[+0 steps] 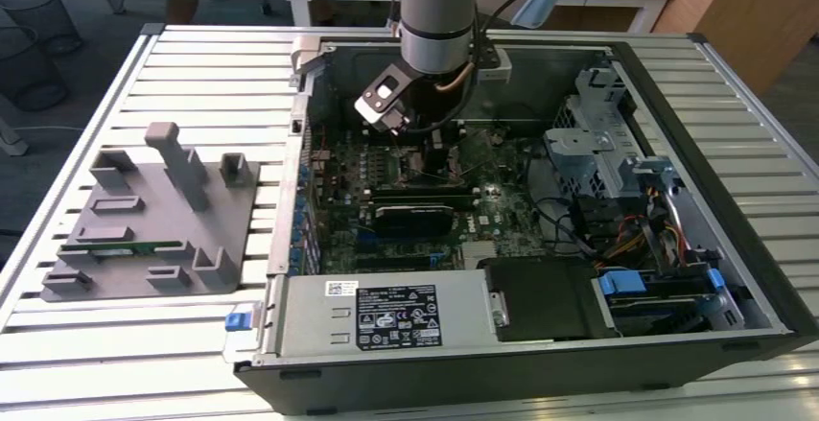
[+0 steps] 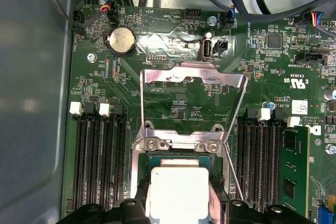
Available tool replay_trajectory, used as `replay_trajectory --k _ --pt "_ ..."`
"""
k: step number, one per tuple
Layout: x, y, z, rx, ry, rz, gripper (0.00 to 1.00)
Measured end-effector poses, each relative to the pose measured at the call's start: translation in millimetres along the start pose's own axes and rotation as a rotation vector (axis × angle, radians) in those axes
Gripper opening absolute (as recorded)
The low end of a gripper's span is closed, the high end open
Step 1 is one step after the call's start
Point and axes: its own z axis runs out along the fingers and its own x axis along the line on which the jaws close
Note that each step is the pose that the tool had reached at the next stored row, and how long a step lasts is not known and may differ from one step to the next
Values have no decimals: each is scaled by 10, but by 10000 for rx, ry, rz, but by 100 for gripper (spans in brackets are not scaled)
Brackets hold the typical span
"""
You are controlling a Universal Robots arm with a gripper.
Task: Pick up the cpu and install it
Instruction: 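Place the cpu into insertion slot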
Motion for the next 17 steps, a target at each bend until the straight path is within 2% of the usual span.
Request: replay_trajectory --k 9,17 --pt "0 -12 -12 7 -3 272 53" --pt "-1 -13 4 11 74 406 53"
